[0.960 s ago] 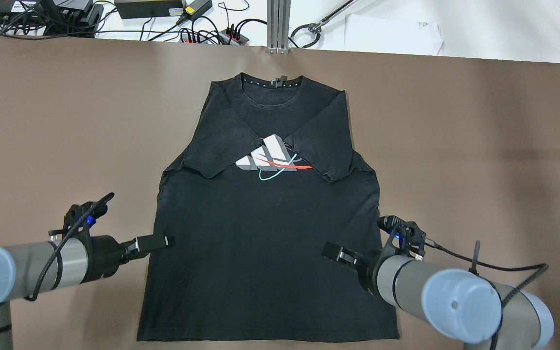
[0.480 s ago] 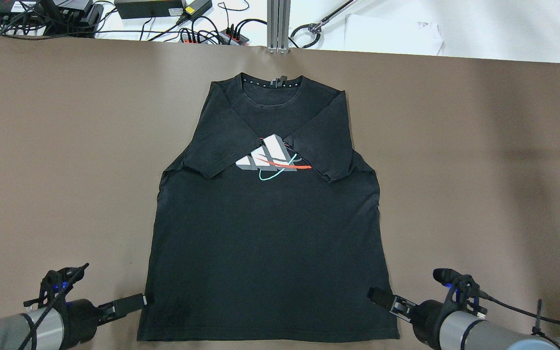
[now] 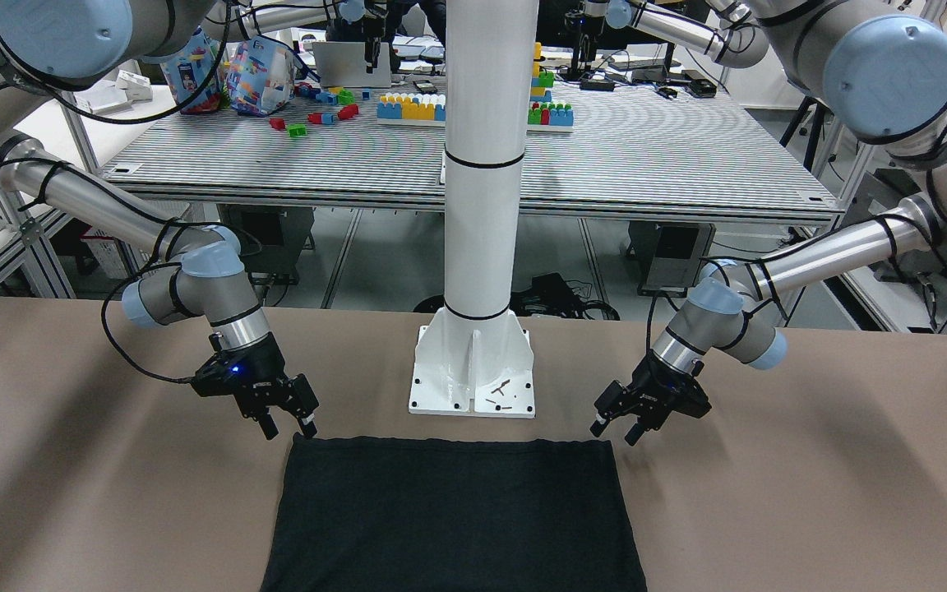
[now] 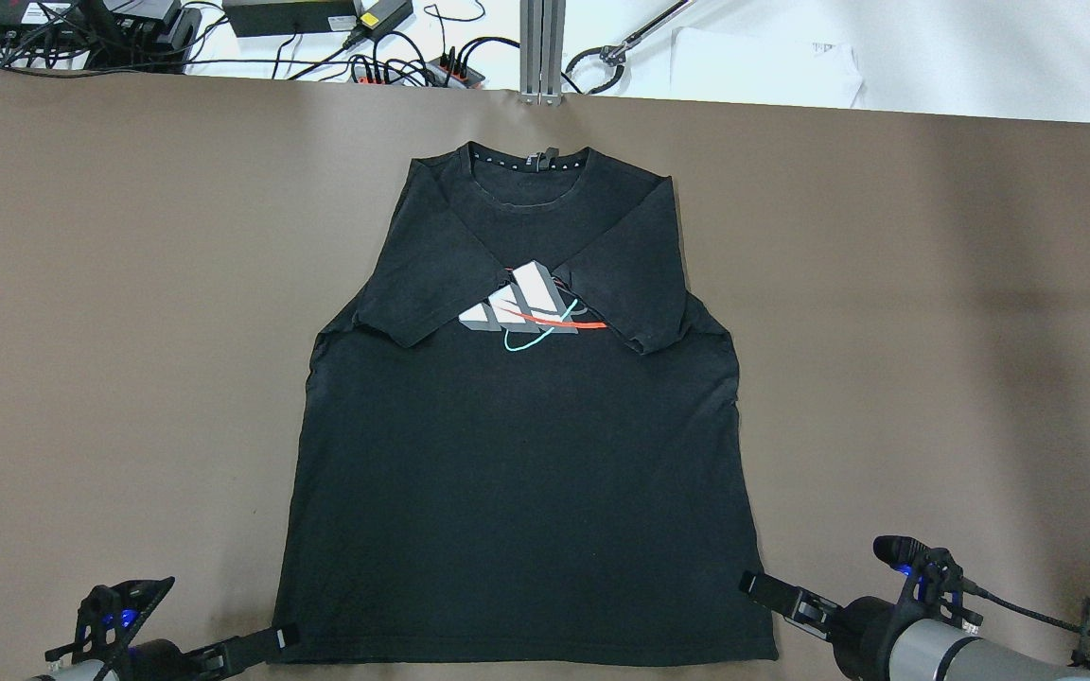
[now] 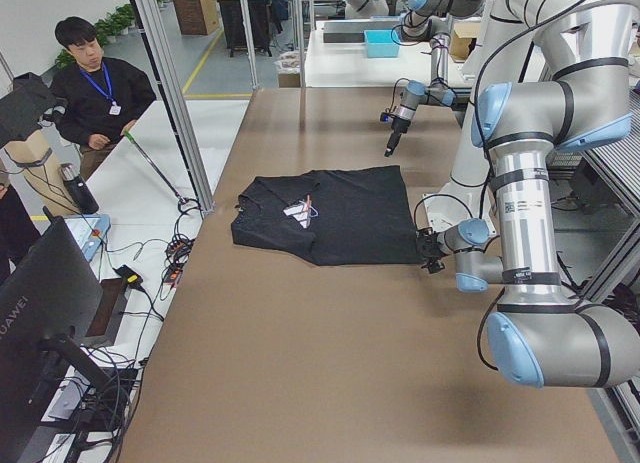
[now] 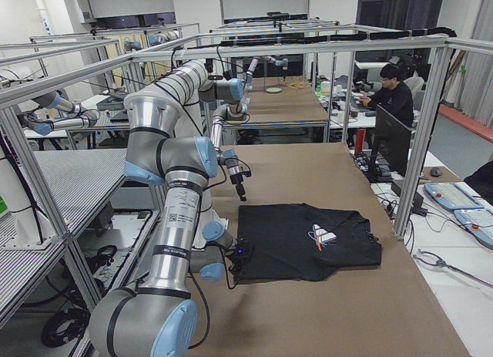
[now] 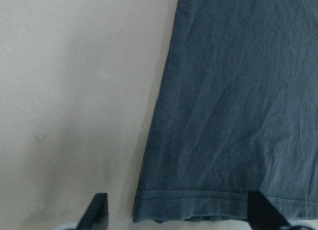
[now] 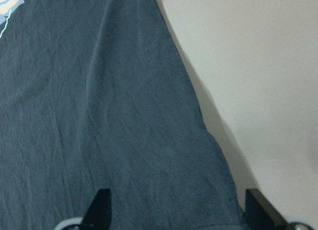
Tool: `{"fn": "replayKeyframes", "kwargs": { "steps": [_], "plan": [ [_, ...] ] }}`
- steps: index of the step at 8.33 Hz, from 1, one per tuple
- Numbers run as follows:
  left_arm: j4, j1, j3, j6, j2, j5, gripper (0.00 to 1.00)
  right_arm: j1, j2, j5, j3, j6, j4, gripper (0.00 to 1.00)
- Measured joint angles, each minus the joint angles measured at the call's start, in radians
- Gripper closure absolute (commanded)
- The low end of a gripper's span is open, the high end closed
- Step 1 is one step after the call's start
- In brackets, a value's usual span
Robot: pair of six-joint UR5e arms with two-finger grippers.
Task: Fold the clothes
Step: 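Position both grippers at the hem corners nearest the robot and grasp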
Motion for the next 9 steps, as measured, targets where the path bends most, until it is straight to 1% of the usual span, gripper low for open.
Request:
{"fn": "replayKeyframes", "kwargs": {
  "steps": [1, 2, 3, 9],
  "plan": [
    [0.002, 0.017, 0.004, -0.001, -0.003, 0.019, 0.15, 0.000, 0.000, 0.000, -0.001, 0.000, 0.001, 0.05],
    [0.003, 0.036, 0.008, -0.002, -0.006, 0.039, 0.40, -0.001, 0.000, 0.000, -0.002, 0.000, 0.002, 0.05],
    [0.004, 0.048, 0.010, -0.002, -0.008, 0.052, 0.50, -0.001, 0.000, -0.001, -0.002, 0.000, 0.002, 0.05],
    [0.006, 0.067, 0.025, 0.004, -0.009, 0.060, 0.51, -0.001, 0.001, 0.000, -0.003, 0.000, 0.002, 0.05]
  ]
}}
